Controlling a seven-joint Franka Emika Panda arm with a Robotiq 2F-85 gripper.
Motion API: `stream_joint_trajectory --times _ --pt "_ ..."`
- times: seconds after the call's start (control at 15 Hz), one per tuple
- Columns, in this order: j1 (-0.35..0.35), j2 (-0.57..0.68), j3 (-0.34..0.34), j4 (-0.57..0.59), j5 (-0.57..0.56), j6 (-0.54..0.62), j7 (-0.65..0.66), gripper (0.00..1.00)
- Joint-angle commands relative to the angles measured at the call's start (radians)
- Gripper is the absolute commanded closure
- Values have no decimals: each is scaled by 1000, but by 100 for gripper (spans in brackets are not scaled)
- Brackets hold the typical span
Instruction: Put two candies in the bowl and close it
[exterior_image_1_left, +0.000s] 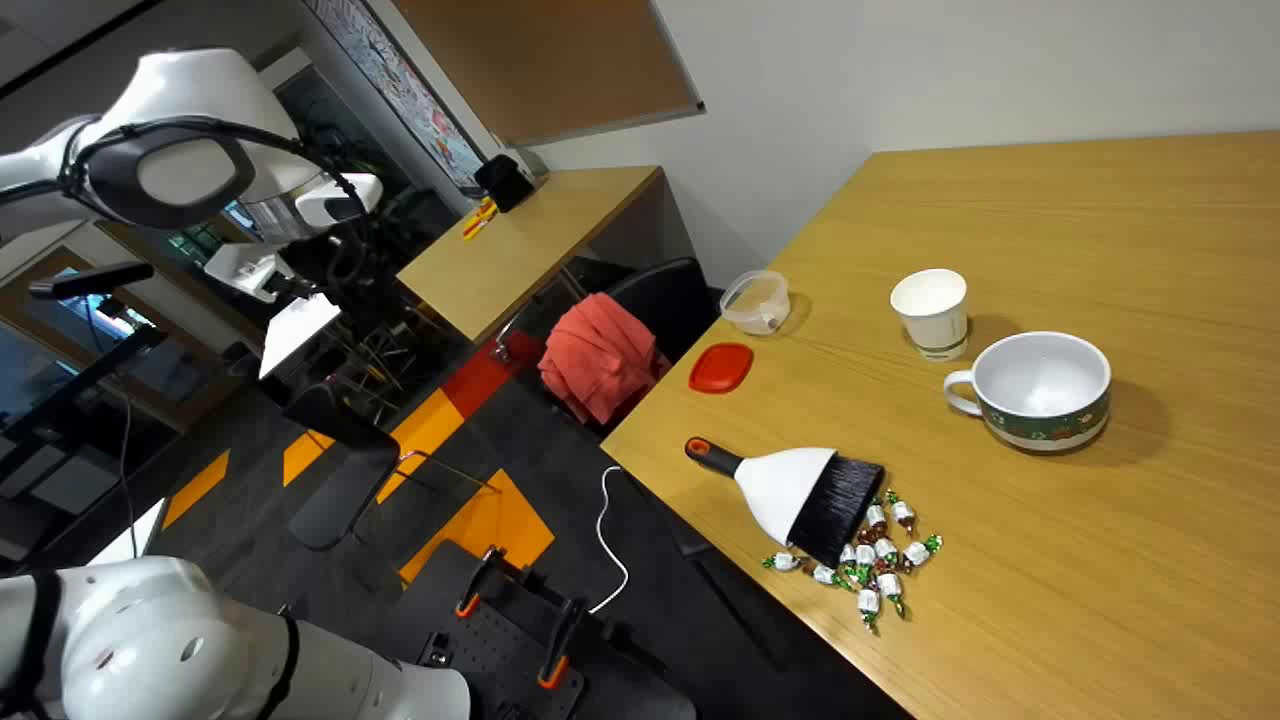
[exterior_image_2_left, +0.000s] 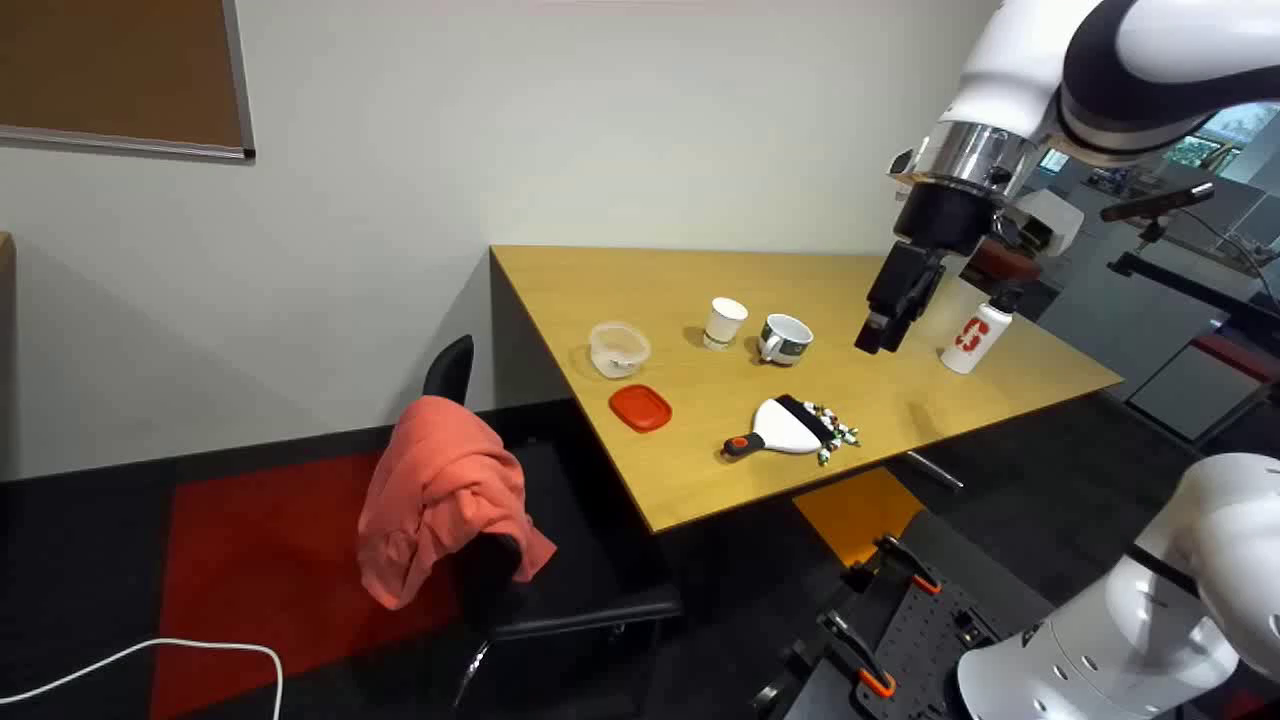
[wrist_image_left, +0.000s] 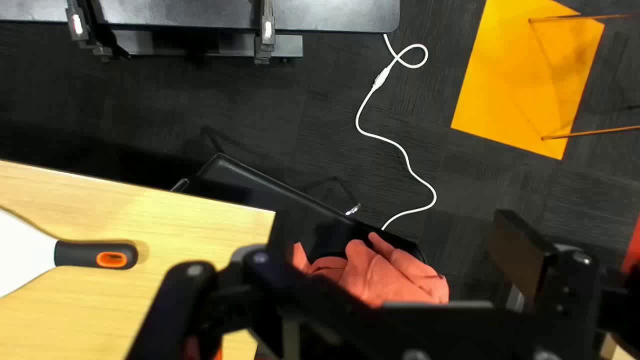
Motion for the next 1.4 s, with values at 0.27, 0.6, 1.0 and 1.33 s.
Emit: stream_joint_trajectory --times 0.27,0.6,1.0,1.33 --pt "-17 1 14 2 6 -4 -6 0" --pt "-103 -4 14 -30 -74 161 97 0" --pt "-258 36 -44 -96 -190 398 204 0" --pt "-401 133 -100 -154 -312 614 315 0"
